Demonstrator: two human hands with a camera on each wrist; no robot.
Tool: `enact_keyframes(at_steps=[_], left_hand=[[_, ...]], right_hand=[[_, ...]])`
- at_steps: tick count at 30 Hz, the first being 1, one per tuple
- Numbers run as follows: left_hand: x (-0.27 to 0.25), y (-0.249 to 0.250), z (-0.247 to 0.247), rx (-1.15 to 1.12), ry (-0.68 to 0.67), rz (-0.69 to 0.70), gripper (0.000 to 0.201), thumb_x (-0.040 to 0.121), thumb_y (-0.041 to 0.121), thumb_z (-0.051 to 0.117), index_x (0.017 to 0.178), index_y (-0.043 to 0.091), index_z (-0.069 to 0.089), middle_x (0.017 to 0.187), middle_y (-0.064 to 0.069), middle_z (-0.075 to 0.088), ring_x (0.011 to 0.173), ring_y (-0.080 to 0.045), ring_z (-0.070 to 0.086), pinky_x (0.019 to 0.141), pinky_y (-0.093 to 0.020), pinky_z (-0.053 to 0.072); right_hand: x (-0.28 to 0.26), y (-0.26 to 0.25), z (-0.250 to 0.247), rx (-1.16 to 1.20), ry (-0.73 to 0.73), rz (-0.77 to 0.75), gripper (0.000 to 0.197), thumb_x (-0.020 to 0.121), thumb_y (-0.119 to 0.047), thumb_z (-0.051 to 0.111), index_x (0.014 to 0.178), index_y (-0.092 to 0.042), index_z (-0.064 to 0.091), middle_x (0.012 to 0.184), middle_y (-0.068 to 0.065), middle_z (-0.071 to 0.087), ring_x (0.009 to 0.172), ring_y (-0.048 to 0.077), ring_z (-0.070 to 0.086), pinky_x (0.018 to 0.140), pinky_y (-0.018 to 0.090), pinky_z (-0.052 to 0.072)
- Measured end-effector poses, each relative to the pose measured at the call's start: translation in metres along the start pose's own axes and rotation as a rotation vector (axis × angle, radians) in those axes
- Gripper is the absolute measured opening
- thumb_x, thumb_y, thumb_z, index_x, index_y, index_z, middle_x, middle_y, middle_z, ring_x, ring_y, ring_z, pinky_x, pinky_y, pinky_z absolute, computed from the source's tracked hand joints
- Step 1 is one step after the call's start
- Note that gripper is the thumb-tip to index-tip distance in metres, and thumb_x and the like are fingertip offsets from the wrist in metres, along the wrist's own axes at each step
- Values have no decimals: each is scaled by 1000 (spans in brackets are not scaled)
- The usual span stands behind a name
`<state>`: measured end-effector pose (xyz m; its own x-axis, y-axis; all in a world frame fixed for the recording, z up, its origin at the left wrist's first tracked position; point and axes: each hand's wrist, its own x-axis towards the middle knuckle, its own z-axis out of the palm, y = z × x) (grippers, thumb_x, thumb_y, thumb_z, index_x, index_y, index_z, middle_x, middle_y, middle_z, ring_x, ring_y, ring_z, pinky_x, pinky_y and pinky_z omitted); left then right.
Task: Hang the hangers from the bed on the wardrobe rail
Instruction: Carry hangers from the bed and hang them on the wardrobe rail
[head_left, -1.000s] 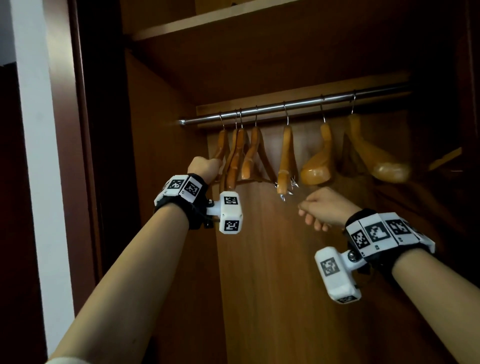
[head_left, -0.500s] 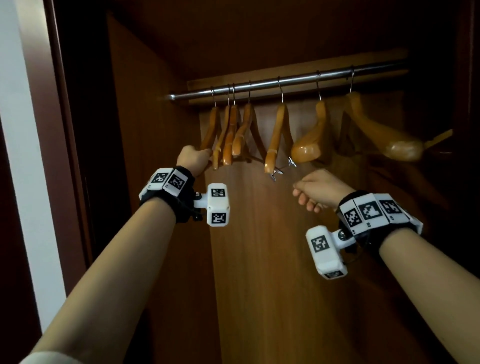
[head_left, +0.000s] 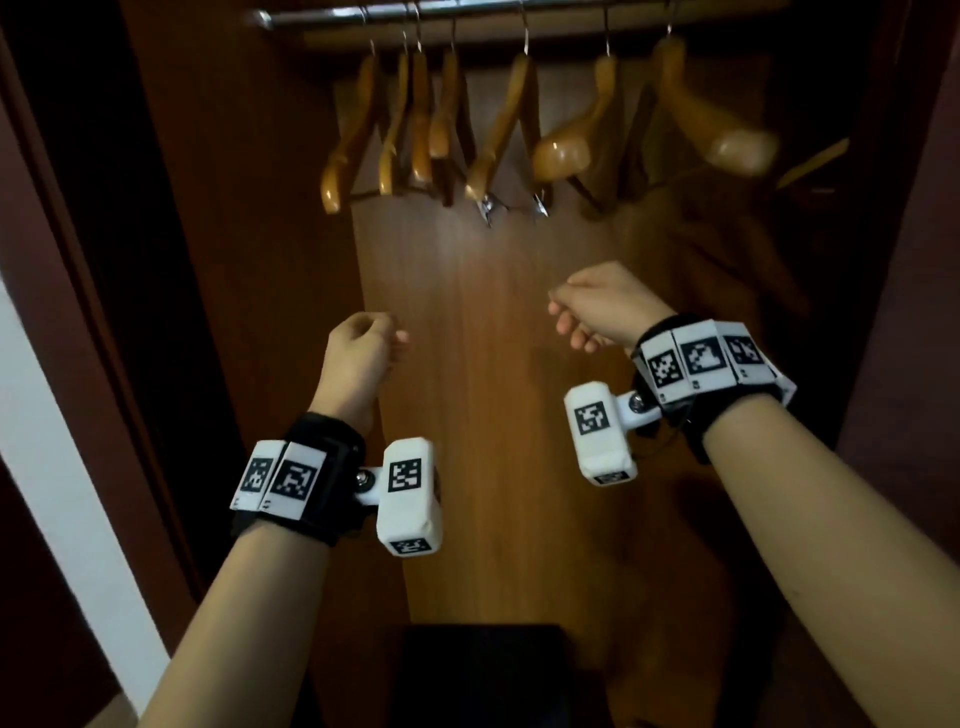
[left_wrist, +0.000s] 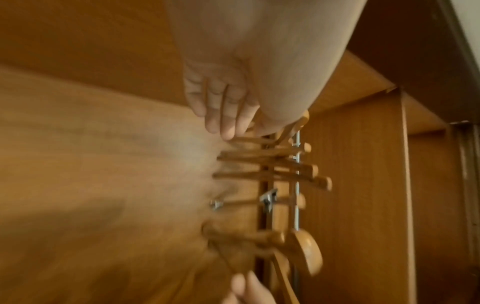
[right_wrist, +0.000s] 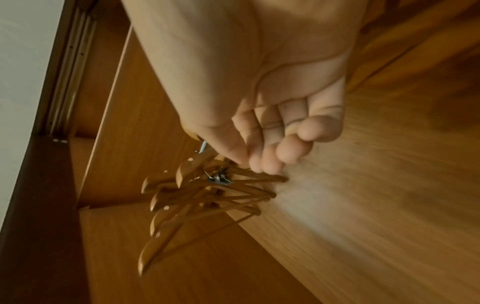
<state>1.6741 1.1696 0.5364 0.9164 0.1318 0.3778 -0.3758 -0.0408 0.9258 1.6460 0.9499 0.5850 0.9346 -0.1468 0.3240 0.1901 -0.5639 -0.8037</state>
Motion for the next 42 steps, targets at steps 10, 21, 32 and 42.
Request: enact_keyframes(at_steps=[10,21,32,42], left_hand=[[-102,-3,67,-129,-550,-1,22,100,16,42,86,14,59,72,2,59,65,-10,54,63,-24,40],[-292,47,187,-336,-1045,-45,23,97,13,46,79,15,60,70,2,60,63,-9,54,63,-22,41],[-577,132,286,-431,-1456,-144,24,97,12,46,78,16,61,70,1,61,63,-11,56,61,-23,42],[-798,189,335,-433,-1726,-158,18,97,18,46,90,16,62,79,0,64,74,-14,60,69,-27,46]], right_hand=[[-140,47,-21,-80,227,150,25,96,-25,49,77,-15,61,62,-1,62,48,11,55,45,22,43],[-359,81,-148,-232,643,427,25,94,-24,51,74,-12,60,57,0,61,43,14,54,42,24,43],[-649,77,-271,-386,1027,686,18,92,-24,55,75,-18,57,53,-5,56,37,4,50,48,23,45],[-854,85,-348,-448,1259,863,9,89,-23,55,88,-15,59,76,10,70,59,20,61,56,26,46]])
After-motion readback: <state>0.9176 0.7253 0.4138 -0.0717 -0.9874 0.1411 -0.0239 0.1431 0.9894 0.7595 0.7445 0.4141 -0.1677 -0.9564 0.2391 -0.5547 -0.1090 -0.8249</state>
